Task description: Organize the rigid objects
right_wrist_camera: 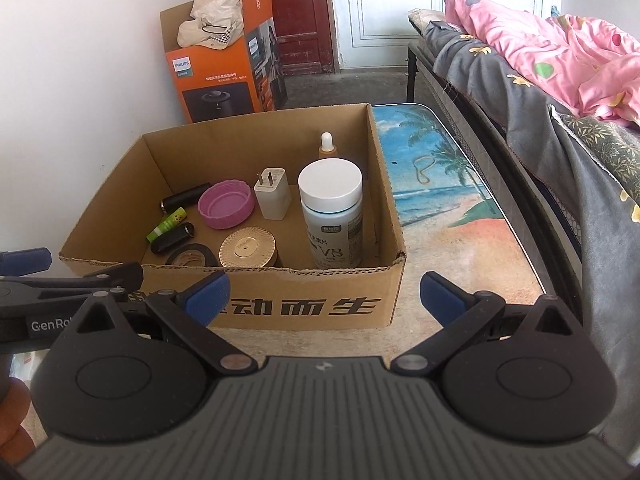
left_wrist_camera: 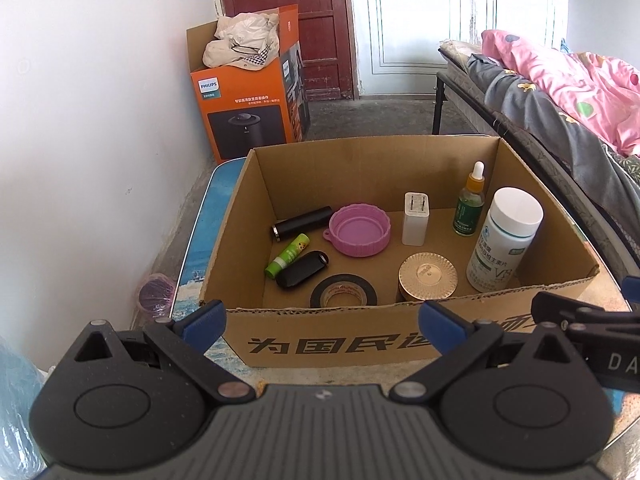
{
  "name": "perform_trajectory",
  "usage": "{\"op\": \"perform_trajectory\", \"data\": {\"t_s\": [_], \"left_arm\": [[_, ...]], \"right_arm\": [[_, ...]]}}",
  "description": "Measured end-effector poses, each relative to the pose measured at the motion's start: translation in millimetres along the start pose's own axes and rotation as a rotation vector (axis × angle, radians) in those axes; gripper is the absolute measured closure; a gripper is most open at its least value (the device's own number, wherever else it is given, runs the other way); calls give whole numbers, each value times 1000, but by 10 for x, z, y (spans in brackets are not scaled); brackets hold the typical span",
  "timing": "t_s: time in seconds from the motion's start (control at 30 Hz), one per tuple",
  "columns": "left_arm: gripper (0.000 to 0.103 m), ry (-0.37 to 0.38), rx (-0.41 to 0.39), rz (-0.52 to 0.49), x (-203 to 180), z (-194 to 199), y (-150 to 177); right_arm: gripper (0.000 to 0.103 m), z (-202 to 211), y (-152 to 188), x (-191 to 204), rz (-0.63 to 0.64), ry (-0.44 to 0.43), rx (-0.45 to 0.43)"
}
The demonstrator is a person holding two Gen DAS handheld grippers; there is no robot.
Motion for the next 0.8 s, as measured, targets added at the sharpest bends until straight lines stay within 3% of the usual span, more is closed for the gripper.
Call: {"op": "perform_trajectory", "data": {"t_s": [0.8], "left_arm": [[0,-3,-2,-1,11,-6,17]], "right_arm": [[1,-13,4,11,10,3,-4]]}}
Point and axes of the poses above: each gripper's, at about its wrist camera, not at the fingertips, and z roughly against the way its jaws point, x to its left, y to its underside, the point moved 1 cm from there along -z, roughly the way its jaws point, and after that the axes turned 4 degrees about -z, right-handed, at the moved point
